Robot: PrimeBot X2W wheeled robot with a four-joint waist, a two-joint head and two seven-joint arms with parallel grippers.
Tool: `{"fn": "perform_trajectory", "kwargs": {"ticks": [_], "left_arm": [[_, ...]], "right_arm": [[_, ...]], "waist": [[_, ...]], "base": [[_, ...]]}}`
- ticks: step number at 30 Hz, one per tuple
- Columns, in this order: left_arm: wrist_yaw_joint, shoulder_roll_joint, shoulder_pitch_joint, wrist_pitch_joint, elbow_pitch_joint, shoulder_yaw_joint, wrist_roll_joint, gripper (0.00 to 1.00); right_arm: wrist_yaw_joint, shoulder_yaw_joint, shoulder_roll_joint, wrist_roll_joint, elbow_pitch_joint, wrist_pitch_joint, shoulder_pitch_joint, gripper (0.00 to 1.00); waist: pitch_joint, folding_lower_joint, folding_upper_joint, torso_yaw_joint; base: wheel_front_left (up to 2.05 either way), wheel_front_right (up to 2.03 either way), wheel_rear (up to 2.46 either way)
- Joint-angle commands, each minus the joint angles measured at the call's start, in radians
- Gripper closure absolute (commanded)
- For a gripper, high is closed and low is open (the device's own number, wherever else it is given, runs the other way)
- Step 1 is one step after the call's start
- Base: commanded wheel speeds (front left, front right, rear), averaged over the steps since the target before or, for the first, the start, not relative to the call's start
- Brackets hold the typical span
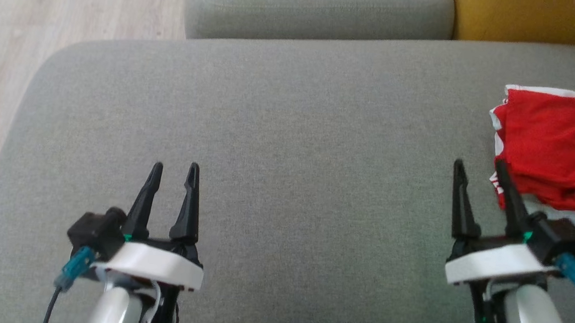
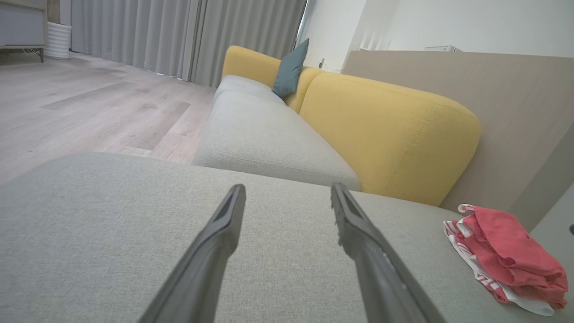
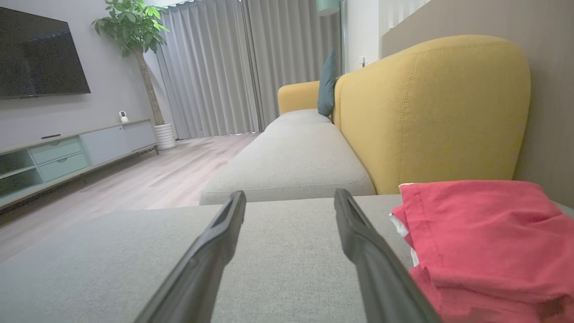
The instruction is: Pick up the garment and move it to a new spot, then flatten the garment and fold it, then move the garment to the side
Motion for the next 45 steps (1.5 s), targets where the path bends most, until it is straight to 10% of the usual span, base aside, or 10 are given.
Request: {"fn": "perform_trajectory", "kwargs": {"ticks": [1, 36, 37, 45], "left_arm": [[0.004, 0.006, -0.02, -0.012, -0.042, 0.041, -0.001, 0.0], [0.002, 0.006, 0.048, -0.012, -0.145, 0.105, -0.051, 0.0], [0.0, 0.001, 0.078, 0.0, -0.107, 0.065, -0.054, 1.0], [-0.002, 0.0, 0.101, 0.009, -0.042, 0.06, -0.084, 1.0]], "right_arm": [[-0.001, 0.03, -0.001, 0.006, -0.028, -0.014, -0.013, 0.0], [-0.001, 0.074, 0.0, 0.048, -0.009, -0.061, 0.025, 0.0], [0.0, 0.047, 0.001, 0.043, 0.019, -0.05, 0.049, 1.0], [0.0, 0.047, 0.0, 0.078, 0.078, -0.043, 0.072, 1.0]], "waist": [[-0.011, 0.0, 0.0, 0.003], [-0.022, 0.0, 0.0, -0.011], [-0.022, 0.0, 0.0, -0.011], [-0.022, 0.0, 0.0, -0.01]], "base": [[0.0, 0.0, 0.0], [0.0, 0.0, 0.0], [0.0, 0.0, 0.0], [0.0, 0.0, 0.0]]}}
